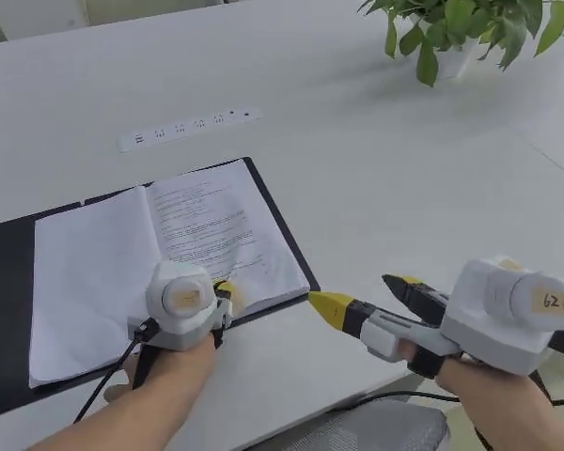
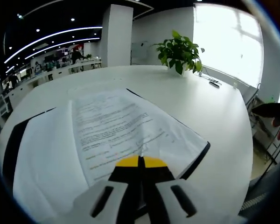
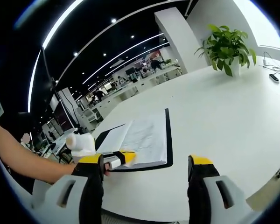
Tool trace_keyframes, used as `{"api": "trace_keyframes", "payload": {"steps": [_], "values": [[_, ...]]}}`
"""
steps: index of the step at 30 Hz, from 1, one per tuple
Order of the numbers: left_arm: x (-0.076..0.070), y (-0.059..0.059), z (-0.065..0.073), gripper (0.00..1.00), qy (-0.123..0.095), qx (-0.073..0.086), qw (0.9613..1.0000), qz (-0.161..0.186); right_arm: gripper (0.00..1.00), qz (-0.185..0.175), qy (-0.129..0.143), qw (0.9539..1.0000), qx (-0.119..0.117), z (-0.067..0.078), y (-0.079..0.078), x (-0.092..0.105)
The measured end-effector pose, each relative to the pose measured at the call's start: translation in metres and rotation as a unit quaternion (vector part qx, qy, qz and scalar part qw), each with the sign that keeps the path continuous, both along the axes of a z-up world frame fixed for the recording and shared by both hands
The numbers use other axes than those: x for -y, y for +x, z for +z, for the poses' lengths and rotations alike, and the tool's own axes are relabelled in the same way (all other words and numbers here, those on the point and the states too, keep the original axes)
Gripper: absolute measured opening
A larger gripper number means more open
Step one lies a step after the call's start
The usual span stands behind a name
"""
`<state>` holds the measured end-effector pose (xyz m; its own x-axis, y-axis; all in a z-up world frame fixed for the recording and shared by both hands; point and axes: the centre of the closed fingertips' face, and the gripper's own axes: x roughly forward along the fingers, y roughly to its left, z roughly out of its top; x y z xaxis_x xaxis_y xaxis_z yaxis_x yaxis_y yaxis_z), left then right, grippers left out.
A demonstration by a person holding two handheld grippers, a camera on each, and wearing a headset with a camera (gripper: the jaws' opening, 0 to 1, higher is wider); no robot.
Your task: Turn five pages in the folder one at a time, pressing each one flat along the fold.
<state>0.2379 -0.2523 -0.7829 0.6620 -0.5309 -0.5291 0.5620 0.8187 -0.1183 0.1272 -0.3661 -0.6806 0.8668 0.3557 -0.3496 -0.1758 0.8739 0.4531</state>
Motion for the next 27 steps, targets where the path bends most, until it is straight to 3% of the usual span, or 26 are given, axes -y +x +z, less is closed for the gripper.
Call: {"api": "trace_keyframes", "payload": {"steps": [4,11,27], "values": [[0.000,-0.001,0.000,0.00,-0.002,-0.001,1.0000,0.001,0.61,0.033,0.007,0.9994,-0.001,-0.007,0.017,-0.013],[0.001,0.000,0.000,0.00,0.001,-0.001,1.0000,0.000,0.46,0.069,0.024,0.9965,-0.041,-0.036,0.038,-0.033],[0.001,-0.001,0.000,0.00,0.002,-0.001,1.0000,0.001,0.47,0.062,0.053,0.9933,-0.082,-0.069,0.063,-0.040]]}}
